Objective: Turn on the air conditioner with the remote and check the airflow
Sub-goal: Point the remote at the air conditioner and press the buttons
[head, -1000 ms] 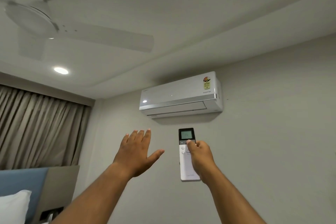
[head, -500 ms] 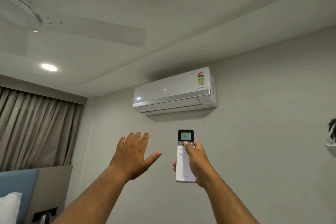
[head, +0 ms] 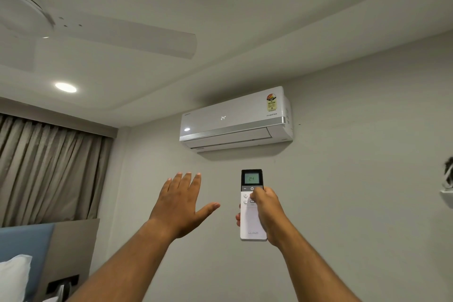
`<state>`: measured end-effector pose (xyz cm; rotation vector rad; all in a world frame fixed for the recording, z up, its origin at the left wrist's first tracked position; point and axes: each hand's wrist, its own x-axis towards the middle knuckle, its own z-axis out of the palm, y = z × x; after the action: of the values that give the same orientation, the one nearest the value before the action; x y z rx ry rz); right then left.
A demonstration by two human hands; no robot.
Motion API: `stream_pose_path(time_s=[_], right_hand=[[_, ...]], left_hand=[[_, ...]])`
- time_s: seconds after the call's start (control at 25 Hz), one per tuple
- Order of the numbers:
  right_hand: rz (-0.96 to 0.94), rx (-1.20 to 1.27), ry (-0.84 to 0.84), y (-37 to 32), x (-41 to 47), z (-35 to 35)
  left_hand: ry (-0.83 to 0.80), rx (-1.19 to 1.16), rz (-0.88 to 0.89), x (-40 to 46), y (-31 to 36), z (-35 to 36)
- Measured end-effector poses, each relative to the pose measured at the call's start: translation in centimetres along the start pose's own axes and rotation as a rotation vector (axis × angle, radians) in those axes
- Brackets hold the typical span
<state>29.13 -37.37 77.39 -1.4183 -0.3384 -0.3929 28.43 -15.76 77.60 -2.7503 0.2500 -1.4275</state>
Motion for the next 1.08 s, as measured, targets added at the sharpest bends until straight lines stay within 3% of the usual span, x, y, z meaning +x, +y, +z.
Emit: stream_pose_path(time_s=[1.08], right_hand=[[-0.076,-0.070,0.015,-3.8,-1.5,-1.7]], left_hand=[[0.117,0.027,-0.034,0.8,1.2,-4.6]])
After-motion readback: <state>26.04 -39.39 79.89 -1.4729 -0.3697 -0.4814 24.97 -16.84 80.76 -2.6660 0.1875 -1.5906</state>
